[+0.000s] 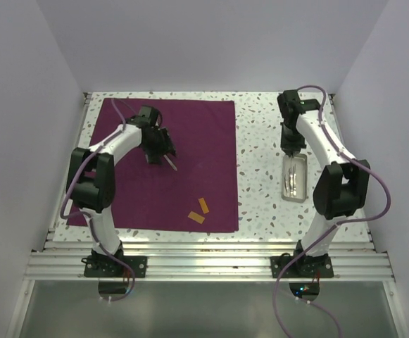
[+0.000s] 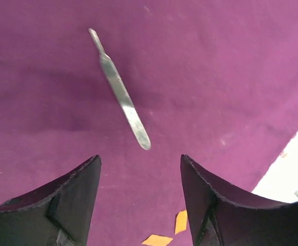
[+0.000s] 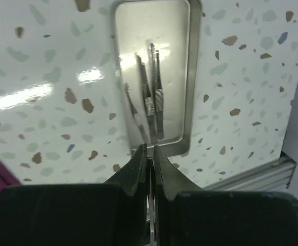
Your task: Prepare the surgical pack
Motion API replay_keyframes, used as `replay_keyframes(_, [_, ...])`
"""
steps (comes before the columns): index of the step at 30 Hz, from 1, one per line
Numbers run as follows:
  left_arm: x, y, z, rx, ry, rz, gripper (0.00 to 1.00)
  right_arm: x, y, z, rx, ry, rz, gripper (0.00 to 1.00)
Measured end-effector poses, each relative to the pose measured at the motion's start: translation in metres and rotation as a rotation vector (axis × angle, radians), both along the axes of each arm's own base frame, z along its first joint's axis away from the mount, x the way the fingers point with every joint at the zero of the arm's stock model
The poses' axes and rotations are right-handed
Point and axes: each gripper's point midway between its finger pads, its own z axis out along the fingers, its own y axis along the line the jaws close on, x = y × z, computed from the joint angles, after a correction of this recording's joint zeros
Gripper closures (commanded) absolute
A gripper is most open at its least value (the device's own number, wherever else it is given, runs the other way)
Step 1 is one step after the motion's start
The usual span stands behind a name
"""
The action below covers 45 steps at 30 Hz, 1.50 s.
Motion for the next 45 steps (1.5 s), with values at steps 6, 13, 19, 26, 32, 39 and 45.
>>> replay_keyframes(6, [0.013, 0.012, -0.002, 0.084, 0.047, 0.074, 0.27, -0.01, -0.039, -0.042, -0.18, 0.159, -0.037, 1.0])
replay_keyframes(13, [0.014, 0.024, -0.024, 0.174, 0.144, 0.125, 0.28, -0.009, -0.061, -0.07, -0.27, 0.252, -0.032, 0.96])
replay_keyframes(19, [0.018, 0.024, -0.034, 0.194, 0.191, 0.158, 0.28, 0.0, -0.066, -0.083, -0.286, 0.271, -0.027, 0.84])
replay_keyframes(26, [0.032, 0.024, -0.034, 0.212, 0.188, 0.197, 0.34, 0.003, -0.062, -0.1, -0.266, 0.294, -0.016, 0.58])
replay_keyframes(32, [0.035, 0.026, -0.036, 0.251, 0.206, 0.228, 0.39, 0.007, -0.051, -0.098, -0.232, 0.278, -0.001, 0.55])
replay_keyframes(39, [0.042, 0.021, -0.039, 0.294, 0.211, 0.237, 0.46, 0.01, -0.017, -0.089, -0.194, 0.241, 0.07, 0.55])
replay_keyframes(45, [0.044, 0.017, -0.042, 0.329, 0.215, 0.251, 0.53, 0.009, 0.007, -0.089, -0.168, 0.235, 0.121, 0.55])
